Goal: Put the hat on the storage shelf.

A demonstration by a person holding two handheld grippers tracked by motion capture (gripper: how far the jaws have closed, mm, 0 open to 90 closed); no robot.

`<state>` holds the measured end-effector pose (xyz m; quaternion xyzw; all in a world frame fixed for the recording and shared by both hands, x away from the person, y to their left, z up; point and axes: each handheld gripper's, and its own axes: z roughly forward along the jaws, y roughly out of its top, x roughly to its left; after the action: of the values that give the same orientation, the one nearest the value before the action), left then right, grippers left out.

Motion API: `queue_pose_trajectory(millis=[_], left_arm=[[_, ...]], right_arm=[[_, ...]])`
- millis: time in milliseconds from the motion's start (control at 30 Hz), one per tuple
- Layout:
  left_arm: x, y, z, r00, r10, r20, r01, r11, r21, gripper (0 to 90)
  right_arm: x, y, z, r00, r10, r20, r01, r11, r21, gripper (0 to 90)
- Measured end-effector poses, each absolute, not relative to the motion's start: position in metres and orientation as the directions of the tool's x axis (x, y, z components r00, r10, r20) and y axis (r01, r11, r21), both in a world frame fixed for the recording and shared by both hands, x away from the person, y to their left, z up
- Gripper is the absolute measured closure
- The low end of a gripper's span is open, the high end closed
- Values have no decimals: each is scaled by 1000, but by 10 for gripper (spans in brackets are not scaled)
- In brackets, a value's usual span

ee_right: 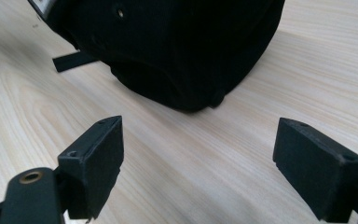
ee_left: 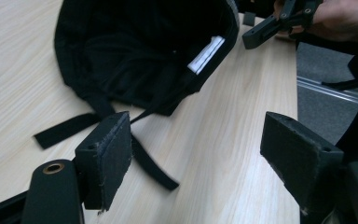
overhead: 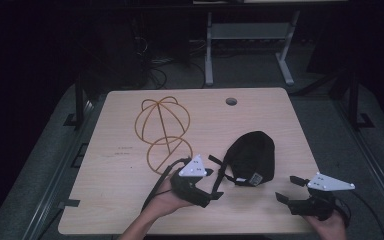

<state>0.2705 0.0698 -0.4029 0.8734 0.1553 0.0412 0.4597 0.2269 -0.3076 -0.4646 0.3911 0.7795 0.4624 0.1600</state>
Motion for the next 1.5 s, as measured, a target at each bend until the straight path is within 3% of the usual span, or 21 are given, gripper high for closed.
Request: queue_pose_trajectory(millis=[867,1133,1500], left_arm=[[292,-12,-417,981,195,-8,145,-702,697,421],[297,-18,-419,987,163,-1,119,-718,686,689],[292,-21,-395,996,83,45,29,-726,687,803]], right_arm=[[230,-298,-462,-655,750,95,435,271,859,165],[232,-295,-462,-660,745,100,438,272,857,165],[232,-291,-459,-674,732,104,435,280,856,166]])
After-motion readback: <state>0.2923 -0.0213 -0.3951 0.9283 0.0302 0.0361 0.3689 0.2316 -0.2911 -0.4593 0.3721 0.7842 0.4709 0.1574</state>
